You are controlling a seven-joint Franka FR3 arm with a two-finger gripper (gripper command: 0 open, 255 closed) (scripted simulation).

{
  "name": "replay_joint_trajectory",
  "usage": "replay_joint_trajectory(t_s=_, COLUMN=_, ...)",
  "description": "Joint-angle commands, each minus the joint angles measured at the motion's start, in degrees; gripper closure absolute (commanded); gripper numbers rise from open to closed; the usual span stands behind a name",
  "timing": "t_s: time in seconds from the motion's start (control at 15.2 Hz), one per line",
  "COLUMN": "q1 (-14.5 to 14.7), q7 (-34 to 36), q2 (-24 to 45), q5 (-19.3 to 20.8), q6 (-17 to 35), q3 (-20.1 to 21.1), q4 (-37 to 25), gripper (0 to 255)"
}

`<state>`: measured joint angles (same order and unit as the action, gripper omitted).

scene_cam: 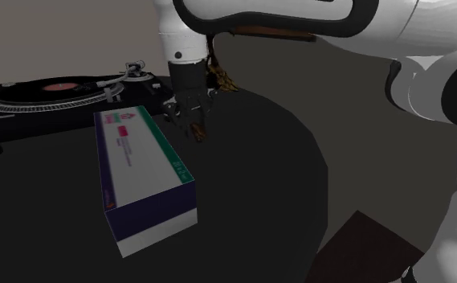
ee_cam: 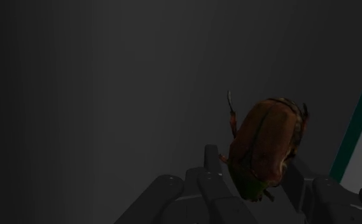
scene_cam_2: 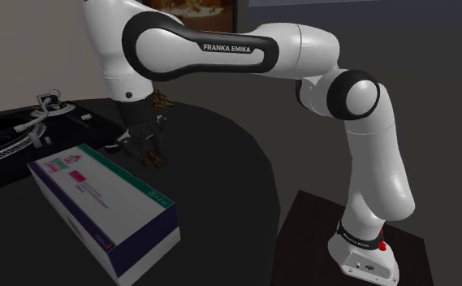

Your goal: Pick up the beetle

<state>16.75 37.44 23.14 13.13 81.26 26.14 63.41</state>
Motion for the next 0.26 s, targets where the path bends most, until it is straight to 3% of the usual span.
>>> replay_joint_trajectory(t_s=0.0, q1=0.71, q7=-0.12, q2=1.16, q5=0.51, q6=-2.23, q3=-0.06, q4=-3.33, gripper=255)
replay_joint_trajectory(t_s=0.2, q1=1.17, q7=-0.17, q2=1.83, q5=0.82, q6=-3.55, q3=-0.11, q4=-5.31, gripper=255)
